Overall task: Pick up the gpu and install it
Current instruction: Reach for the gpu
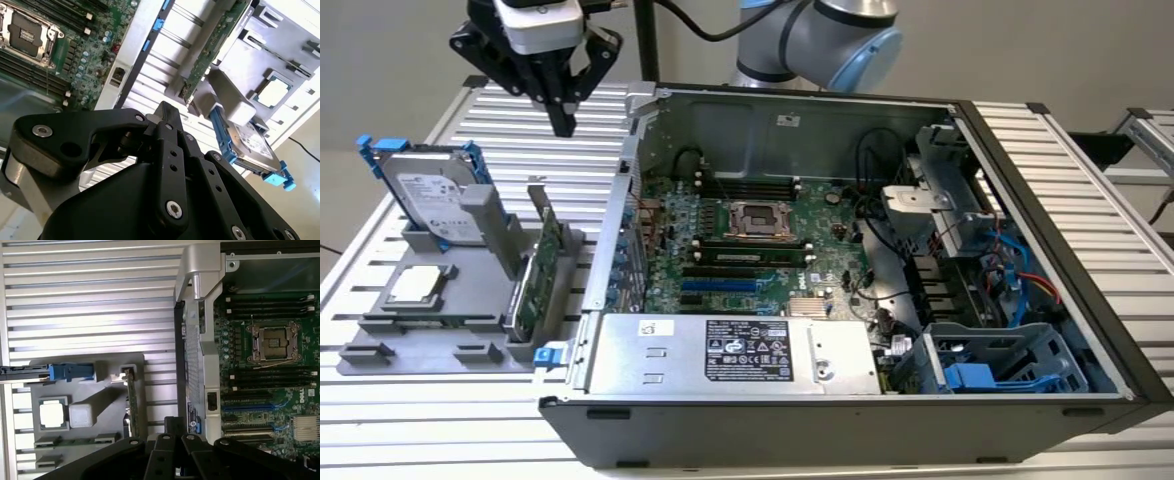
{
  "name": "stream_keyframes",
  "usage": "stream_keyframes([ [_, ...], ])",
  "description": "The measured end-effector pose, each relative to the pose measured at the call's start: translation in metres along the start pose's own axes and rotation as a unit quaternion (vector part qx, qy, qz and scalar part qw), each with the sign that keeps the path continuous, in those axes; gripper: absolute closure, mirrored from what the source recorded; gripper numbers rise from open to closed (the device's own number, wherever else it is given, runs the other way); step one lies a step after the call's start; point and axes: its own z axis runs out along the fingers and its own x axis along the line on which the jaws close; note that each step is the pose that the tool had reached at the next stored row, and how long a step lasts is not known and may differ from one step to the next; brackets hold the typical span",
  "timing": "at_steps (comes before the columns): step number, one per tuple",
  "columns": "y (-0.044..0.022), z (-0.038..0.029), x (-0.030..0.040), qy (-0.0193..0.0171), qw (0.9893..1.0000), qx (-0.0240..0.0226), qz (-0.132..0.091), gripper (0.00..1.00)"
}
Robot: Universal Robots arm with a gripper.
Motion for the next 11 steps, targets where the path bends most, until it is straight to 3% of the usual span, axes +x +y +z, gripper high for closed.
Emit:
stream_keyframes([
  [11, -0.0007, 0.0001, 0.0093, 0.0, 1.0, 0.0, 0.0, 1.0],
])
